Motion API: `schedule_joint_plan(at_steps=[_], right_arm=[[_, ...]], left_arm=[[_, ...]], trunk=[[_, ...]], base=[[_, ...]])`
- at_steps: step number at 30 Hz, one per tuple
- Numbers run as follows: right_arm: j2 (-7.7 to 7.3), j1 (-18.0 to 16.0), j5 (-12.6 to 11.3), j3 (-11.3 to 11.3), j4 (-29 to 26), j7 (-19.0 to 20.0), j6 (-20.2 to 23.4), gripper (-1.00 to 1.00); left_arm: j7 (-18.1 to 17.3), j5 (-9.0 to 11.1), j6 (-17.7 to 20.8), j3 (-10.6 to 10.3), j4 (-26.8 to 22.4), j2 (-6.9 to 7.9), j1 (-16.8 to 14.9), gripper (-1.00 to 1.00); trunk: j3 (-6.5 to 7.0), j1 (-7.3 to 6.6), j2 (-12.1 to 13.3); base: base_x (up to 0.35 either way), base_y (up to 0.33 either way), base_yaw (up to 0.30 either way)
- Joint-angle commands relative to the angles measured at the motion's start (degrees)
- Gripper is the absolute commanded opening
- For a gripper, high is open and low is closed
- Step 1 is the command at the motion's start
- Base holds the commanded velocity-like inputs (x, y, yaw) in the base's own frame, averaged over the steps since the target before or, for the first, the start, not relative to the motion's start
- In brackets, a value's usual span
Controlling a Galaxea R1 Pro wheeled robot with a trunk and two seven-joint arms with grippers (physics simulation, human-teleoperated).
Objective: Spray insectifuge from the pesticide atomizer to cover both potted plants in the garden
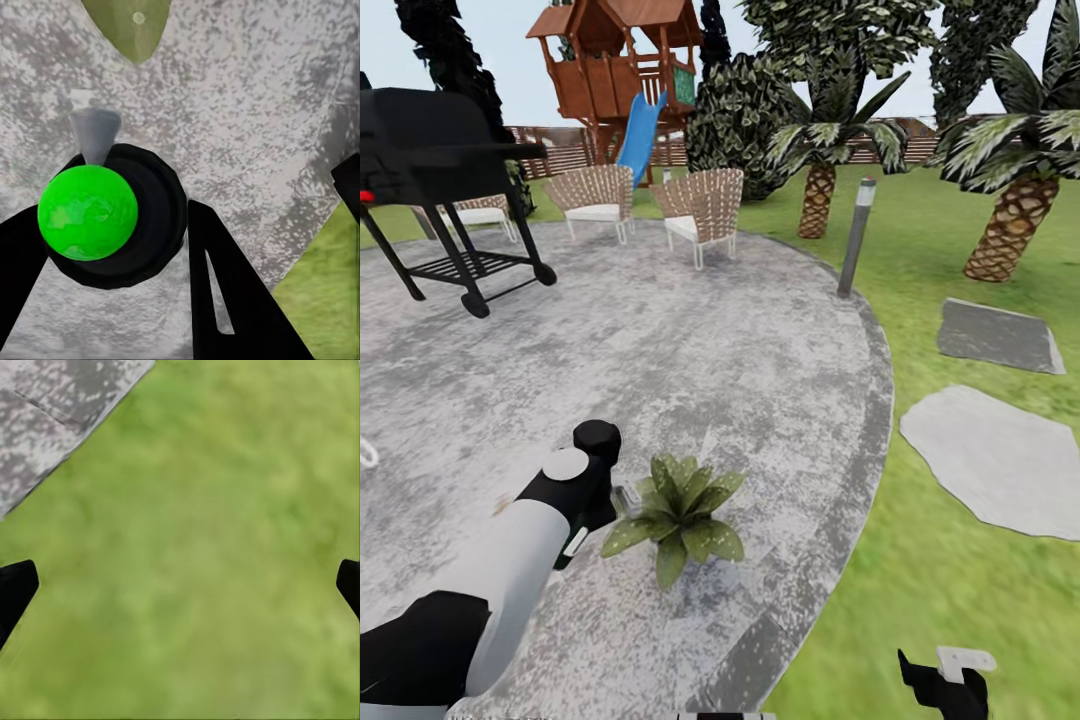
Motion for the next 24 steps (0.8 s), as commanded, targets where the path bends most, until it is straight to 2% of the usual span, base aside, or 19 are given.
schedule_joint_plan(at_steps=[1, 9, 24], right_arm=[[0.02, 0.0, 0.3, -0.5, 0.0, 0.4, -0.3, 1.00], [0.05, 0.0, 0.3, -0.5, 0.0, 0.4, -0.3, 1.00], [0.07, 0.0, 0.3, -0.5, 0.0, 0.4, -0.3, 1.00]], left_arm=[[-0.6, -0.5, 0.6, -0.1, 0.1, -0.02, 0.0, -1.00], [-0.6, -0.4, 0.7, 0.0, 0.2, -0.06, -1.2, -1.00], [-0.6, -0.5, 0.8, -0.1, 0.2, -0.76, -1.3, -1.00]], trunk=[[-0.05, 0.00, 0.0], [-0.05, 0.00, 0.0], [-0.05, 0.00, 0.0]], base=[[0.072, -0.020, 0.277], [-0.073, -0.178, 0.262], [0.028, -0.268, 0.025]])
